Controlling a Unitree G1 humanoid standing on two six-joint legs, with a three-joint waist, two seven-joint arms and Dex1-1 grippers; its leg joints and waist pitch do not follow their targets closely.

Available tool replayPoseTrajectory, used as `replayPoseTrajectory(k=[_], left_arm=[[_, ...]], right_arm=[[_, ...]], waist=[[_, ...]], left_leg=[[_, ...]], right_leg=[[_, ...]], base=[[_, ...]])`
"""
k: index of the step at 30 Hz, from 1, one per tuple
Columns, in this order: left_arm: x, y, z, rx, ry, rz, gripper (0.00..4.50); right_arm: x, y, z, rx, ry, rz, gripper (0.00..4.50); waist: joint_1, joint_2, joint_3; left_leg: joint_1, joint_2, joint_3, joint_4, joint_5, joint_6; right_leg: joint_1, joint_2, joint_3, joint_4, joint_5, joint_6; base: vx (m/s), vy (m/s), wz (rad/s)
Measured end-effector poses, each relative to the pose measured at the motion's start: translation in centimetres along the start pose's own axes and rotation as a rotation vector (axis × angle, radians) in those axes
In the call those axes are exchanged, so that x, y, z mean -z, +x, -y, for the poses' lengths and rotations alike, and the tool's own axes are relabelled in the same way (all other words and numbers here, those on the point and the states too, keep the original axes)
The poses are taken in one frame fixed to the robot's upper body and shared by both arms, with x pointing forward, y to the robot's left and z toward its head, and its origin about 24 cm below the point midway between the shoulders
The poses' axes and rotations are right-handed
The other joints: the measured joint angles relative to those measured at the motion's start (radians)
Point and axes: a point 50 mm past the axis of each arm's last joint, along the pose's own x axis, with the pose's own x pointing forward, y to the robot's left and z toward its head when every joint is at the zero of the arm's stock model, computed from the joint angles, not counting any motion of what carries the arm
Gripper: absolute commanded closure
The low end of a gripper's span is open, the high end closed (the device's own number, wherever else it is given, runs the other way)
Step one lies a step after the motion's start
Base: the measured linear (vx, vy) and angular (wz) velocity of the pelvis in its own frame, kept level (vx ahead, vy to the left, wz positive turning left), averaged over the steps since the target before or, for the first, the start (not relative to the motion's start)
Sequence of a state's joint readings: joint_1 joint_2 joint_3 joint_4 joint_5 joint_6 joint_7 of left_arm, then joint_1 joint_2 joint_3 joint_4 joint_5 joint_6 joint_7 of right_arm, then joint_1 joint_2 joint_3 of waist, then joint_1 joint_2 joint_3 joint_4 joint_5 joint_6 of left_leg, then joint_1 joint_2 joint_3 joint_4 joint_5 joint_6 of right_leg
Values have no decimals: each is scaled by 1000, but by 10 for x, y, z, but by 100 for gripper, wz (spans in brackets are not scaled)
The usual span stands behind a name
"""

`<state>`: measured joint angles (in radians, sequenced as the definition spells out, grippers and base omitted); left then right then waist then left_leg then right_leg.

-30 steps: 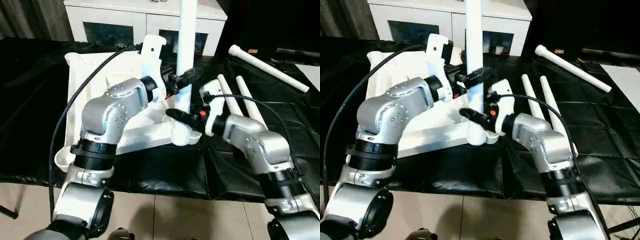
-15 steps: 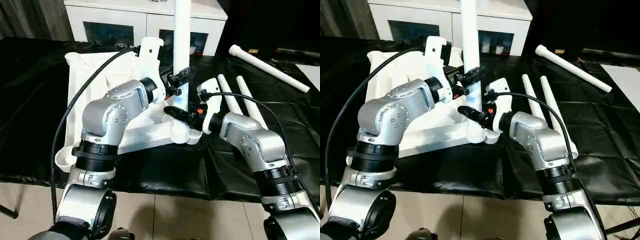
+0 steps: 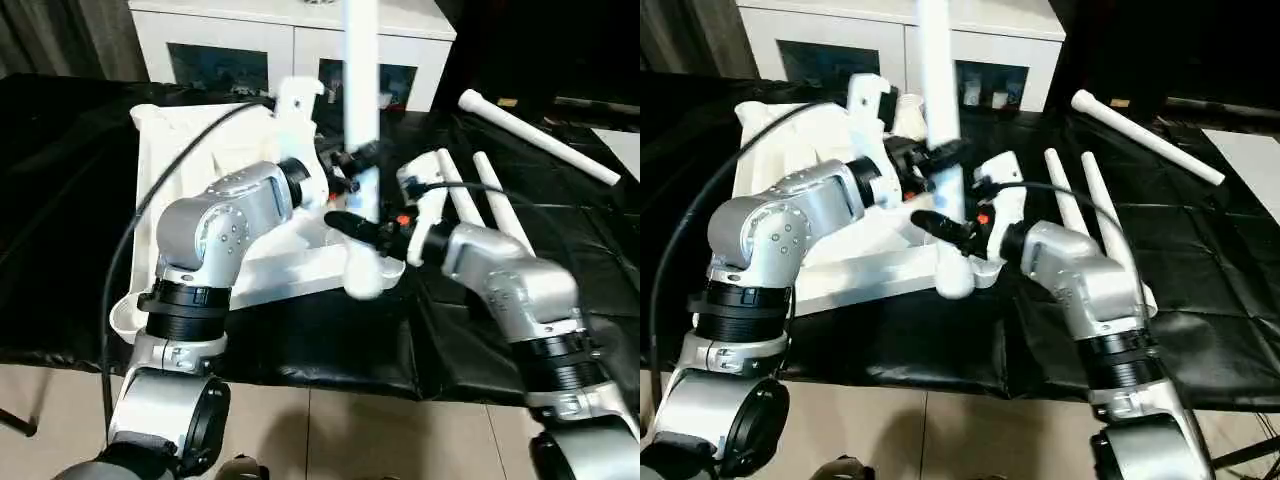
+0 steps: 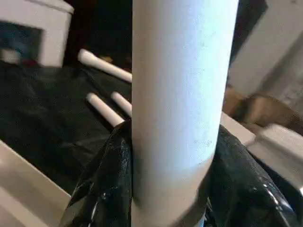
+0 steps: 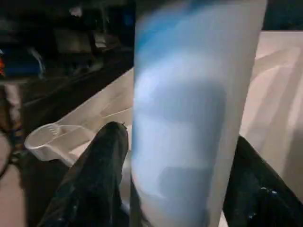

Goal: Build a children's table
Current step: Pick table leg

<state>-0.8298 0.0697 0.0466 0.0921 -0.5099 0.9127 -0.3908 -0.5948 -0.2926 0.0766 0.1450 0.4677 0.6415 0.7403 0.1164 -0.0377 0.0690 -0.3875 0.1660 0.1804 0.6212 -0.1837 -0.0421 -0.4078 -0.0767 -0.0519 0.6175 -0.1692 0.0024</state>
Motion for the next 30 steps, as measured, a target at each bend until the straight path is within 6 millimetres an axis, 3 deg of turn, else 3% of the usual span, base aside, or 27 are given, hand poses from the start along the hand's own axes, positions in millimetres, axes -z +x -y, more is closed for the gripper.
replayPoseTrajectory(k=[5, 10, 15, 30], left_arm=[[-7, -1, -1, 35, -23, -4, 269], [-12, -1, -2, 72, -25, -4, 269], [-18, -2, -1, 109, -19, -8, 270], [-16, -2, 5, 195, 7, -50, 270]], right_arm=[[-9, -18, 5, -46, 4, -9, 115], [-5, -31, 4, -93, 2, -69, 66], [6, -34, 2, -118, 23, -131, 63], [6, -35, 2, -131, 25, -140, 63]], waist=[[-1, 0, 0], [0, 0, 0], [-1, 0, 0], [0, 0, 0]], left_leg=[[0, 0, 0, 0, 0, 0], [0, 1, 0, 0, 0, 0], [0, 1, 0, 0, 0, 0], [0, 1, 0, 0, 0, 0]], right_leg=[[0, 0, 0, 0, 0, 0], [0, 0, -1, 0, 0, 0], [0, 0, -1, 0, 0, 0], [0, 0, -1, 0, 0, 0]], base=[[0, 0, 0], [0, 0, 0], [0, 0, 0], [0, 0, 0]])
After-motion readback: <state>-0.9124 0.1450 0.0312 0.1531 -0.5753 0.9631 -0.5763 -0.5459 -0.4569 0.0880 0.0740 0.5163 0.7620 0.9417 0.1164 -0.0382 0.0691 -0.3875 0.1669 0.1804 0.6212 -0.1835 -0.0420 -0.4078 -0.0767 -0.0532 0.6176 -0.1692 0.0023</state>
